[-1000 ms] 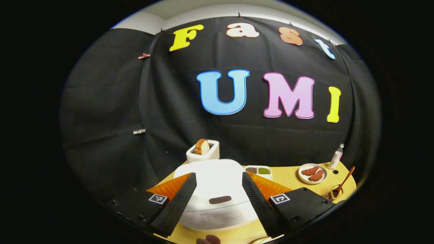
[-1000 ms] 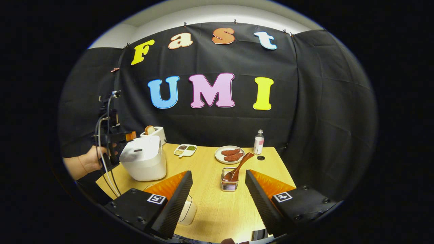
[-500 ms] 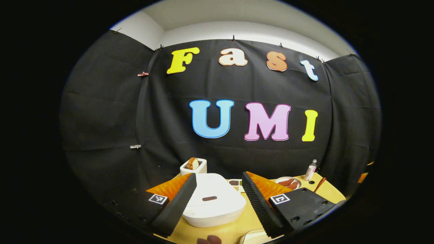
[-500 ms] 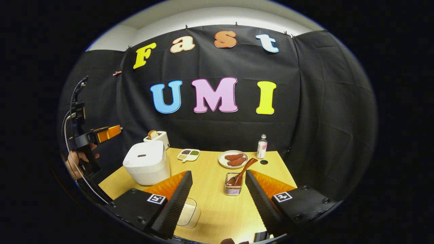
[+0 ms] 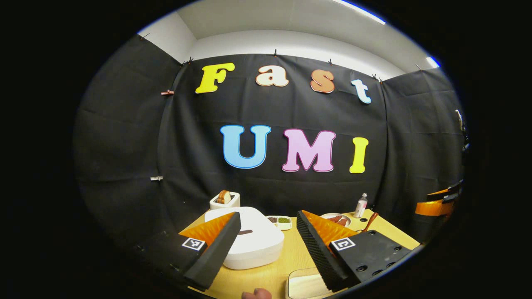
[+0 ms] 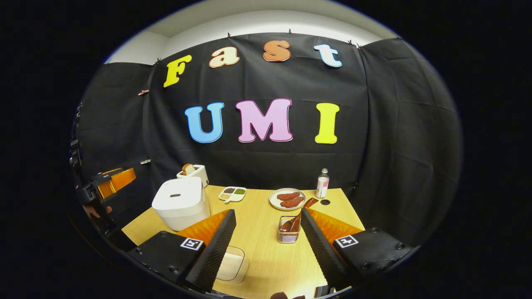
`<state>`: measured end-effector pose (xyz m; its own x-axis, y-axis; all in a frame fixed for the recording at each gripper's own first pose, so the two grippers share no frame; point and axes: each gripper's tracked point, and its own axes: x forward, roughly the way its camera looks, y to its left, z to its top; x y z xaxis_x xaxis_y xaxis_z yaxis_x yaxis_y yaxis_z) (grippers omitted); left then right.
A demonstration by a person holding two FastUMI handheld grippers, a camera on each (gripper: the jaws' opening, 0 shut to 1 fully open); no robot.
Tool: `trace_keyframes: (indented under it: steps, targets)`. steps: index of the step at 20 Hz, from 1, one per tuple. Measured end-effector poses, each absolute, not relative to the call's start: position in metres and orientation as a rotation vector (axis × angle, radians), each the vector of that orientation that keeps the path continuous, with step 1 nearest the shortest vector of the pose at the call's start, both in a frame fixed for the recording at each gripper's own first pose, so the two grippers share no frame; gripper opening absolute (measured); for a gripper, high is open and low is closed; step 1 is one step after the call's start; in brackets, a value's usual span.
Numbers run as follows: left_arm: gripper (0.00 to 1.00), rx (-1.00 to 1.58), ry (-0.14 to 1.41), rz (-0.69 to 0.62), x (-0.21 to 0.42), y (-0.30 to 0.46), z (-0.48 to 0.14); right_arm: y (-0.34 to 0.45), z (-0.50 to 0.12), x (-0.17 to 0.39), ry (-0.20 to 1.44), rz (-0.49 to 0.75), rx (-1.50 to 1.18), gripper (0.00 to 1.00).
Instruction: Close the left gripper, press the button to open the rice cooker; take a wooden spoon from the chopstick holder with the right hand, scoop a spoonful of rice and pour it into the rice cooker, then put the wooden spoon back into the chopstick holder.
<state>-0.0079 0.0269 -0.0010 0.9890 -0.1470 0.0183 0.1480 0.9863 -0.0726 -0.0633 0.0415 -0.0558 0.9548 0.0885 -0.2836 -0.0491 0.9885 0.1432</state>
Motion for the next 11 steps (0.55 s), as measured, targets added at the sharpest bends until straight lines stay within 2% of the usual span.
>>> trace_keyframes:
  steps: [11]
  targets:
    - [0.94,-0.067,0.022,-0.170,-0.0093,0.0205,-0.0127,0.0377,-0.0603,-0.0610,0.303,0.061,0.140,0.98]
